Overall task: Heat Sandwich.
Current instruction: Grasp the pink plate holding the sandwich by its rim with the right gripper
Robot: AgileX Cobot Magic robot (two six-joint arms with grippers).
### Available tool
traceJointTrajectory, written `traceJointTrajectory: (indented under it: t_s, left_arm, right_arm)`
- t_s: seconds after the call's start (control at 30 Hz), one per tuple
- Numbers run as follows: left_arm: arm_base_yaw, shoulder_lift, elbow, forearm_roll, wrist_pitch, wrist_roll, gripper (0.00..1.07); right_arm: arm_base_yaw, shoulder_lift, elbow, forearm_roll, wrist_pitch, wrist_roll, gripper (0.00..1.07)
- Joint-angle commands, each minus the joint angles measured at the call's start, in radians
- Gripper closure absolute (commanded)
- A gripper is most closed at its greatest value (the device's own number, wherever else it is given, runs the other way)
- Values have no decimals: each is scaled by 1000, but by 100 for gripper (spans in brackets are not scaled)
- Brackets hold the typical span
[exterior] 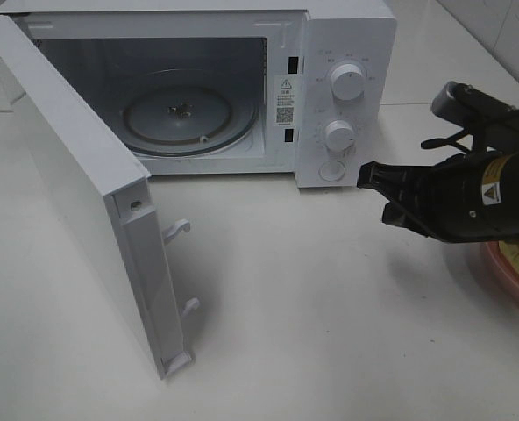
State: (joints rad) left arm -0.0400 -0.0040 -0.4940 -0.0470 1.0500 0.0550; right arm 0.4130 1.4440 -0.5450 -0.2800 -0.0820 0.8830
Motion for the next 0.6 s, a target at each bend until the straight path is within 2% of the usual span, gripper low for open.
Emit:
traceJointTrajectory:
  t_s: [0.03, 0.1, 0.17, 0.2, 0.27, 0.3, 0.33, 0.43, 0.47, 0.5, 0.6]
  left_arm:
    - [0, -22, 3, -3, -12, -1, 28]
    - [0, -22, 3, -3, -12, -1, 28]
    - [0, -22, 3, -3, -12, -1, 28]
    - [0, -22, 3, -3, -12, -1, 28]
    - [0, -22, 3, -3, -12, -1, 28]
    - [0, -22, 3, -3, -12, -1, 28]
    - [0, -22, 3, -3, -12, -1, 28]
    - [0, -22, 3, -3, -12, -1, 28]
    - [0, -22, 3, -3, -12, -1, 28]
    - [0, -22, 3, -3, -12, -1, 28]
    - [0, -22, 3, -3, -12, -1, 28]
  right_arm:
    - [-5, -44, -75, -58, 241, -56, 105]
    - [-5, -63, -147, -60, 437, -145, 100]
    - [-5, -68, -174, -59, 498, -188, 98]
    - [-5, -70, -225, -35, 603, -268, 92]
    - [-5, -70, -272, -4, 689, -344, 84]
    - [-5, -70, -318, 28, 762, -421, 75]
    - [-5, -70, -318, 28, 762, -421, 75]
    - [-5, -70, -391, 71, 873, -505, 58]
    - [-5, -70, -391, 71, 873, -505, 58]
    - [-5, -70, -432, 104, 950, -556, 46]
    - [-5, -70, -501, 121, 1052, -617, 28]
